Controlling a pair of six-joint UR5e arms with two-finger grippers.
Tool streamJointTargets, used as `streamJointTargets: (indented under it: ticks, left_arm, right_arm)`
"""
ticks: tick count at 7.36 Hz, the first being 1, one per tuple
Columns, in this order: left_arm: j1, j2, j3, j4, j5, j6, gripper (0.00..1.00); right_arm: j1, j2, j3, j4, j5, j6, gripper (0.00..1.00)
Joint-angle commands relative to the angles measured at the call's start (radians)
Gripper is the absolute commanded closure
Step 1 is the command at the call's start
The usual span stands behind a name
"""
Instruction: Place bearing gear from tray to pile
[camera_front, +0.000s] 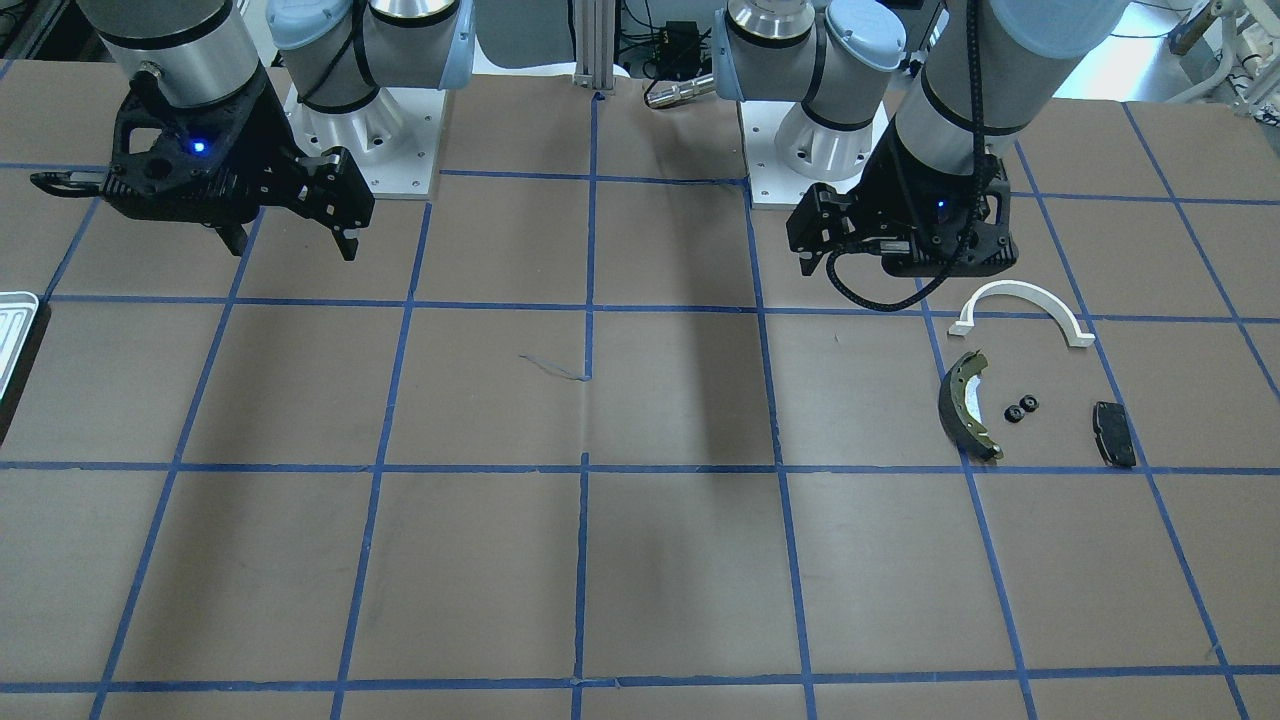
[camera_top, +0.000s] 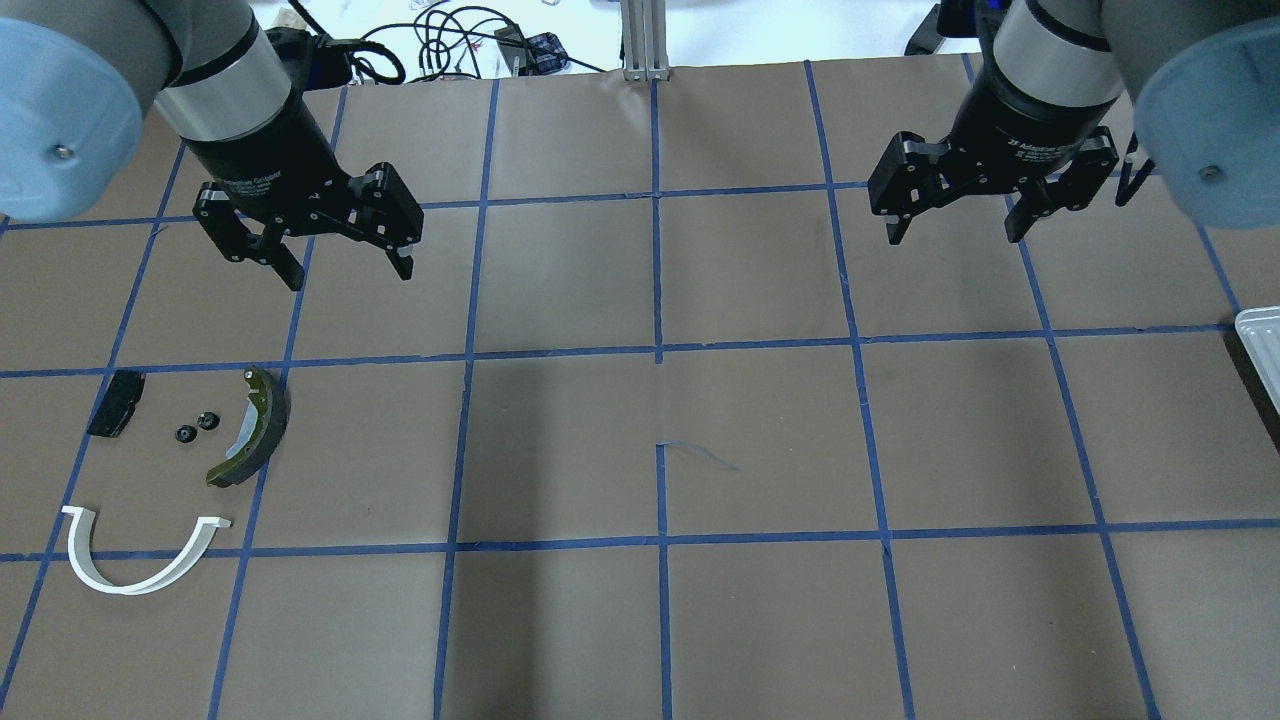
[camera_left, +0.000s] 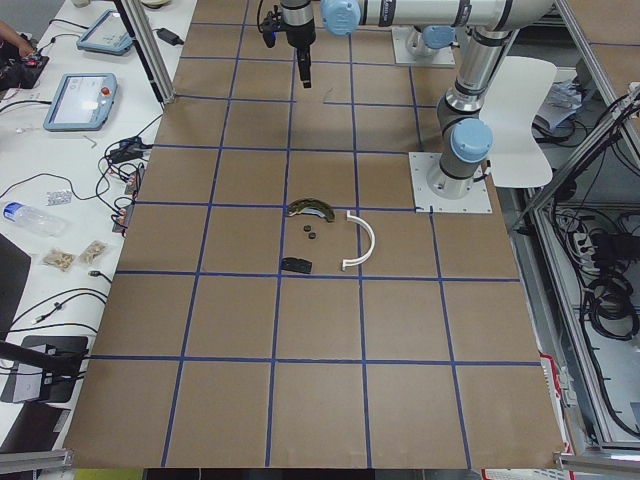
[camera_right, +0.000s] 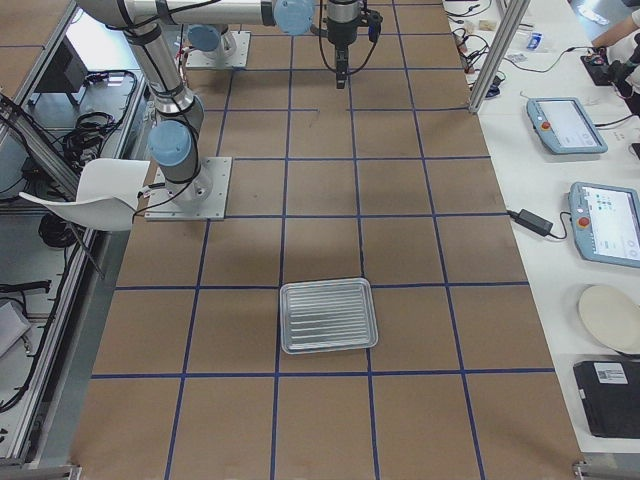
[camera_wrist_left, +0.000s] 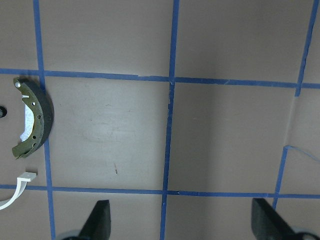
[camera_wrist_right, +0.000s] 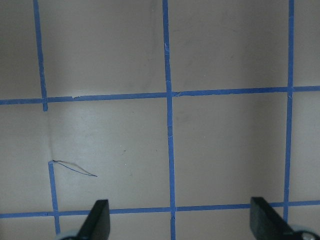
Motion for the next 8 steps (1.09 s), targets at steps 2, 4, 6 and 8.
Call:
streamJointTargets:
  ticks: [2, 4, 6, 8]
  left_arm:
    - [-0.004, 0.034, -0.046, 0.002, 0.028, 0.002, 0.00]
    - [0.000, 0.031, -0.047, 0.012, 0.028, 0.003, 0.00]
    - [0.003, 0.031, -0.047, 0.025, 0.028, 0.003, 0.00]
    - [0.003, 0.028, -0.047, 0.026, 0.026, 0.003, 0.00]
  right_arm:
    - [0.001, -0.002, 0.000, 0.002, 0.000, -0.001, 0.00]
    - [-0.001, -0.002, 0.000, 0.000, 0.000, -0.001, 0.00]
    - [0.001, -0.002, 0.002, -0.001, 0.002, 0.000, 0.00]
    - [-0.001, 0.000, 0.002, -0.006, 0.003, -0.006, 0.00]
